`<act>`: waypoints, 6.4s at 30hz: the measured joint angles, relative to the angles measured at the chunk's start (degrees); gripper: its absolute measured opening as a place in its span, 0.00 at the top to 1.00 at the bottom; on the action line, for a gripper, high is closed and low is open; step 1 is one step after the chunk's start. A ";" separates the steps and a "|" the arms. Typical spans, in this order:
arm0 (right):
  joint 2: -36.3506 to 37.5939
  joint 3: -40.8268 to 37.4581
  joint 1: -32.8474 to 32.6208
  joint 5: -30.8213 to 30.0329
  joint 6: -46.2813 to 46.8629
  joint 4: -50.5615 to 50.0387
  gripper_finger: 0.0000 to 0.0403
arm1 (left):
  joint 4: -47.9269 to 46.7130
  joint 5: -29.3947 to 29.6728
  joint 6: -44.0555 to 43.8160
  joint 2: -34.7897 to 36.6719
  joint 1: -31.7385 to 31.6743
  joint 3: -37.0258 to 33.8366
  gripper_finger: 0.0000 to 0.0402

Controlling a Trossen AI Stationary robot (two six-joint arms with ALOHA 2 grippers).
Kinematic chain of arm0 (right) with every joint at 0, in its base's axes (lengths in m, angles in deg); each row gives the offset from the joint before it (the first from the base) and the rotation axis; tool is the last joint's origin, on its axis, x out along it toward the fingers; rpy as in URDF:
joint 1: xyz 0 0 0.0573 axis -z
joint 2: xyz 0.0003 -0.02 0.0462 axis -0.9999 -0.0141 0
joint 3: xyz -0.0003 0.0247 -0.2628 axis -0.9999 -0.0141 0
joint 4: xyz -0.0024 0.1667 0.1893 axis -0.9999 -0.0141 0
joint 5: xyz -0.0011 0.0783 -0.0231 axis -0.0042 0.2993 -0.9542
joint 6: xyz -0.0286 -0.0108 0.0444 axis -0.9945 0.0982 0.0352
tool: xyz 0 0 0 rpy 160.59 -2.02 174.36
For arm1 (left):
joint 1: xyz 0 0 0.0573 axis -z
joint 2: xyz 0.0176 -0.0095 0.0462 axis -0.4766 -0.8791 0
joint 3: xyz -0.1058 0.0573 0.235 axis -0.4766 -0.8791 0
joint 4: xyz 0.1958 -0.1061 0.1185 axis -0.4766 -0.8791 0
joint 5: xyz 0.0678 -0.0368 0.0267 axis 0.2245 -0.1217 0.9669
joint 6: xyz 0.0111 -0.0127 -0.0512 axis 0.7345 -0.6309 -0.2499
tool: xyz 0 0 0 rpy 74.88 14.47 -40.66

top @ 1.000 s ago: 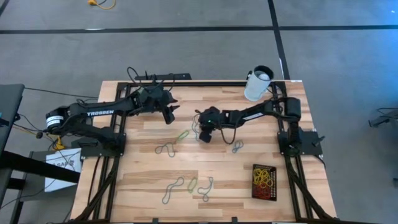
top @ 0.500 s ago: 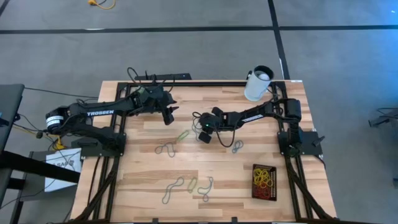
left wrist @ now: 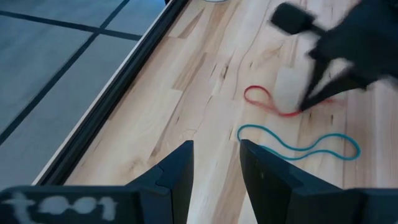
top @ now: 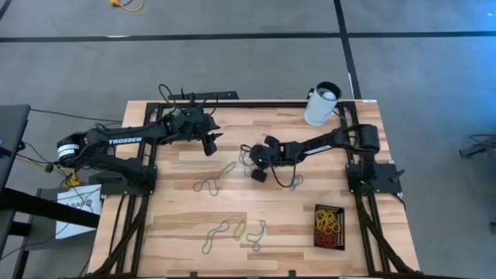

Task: Pick and place items into bin
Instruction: Put the red rubberband into the black basket, then put the right blue rubberband into the black basket

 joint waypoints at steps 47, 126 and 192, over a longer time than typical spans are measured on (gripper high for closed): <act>29.35 0.34 -72.53 -3.55 102.58 -52.04 1.00 | 0.07 0.00 -0.10 0.02 0.00 0.00 0.70; 23.49 -16.78 -10.27 14.61 17.39 -25.72 0.84 | 1.63 0.00 4.10 0.02 -0.02 0.02 0.70; 42.47 -9.60 -59.05 11.69 92.26 -47.65 1.00 | -2.17 0.00 3.97 0.02 -0.02 0.02 0.70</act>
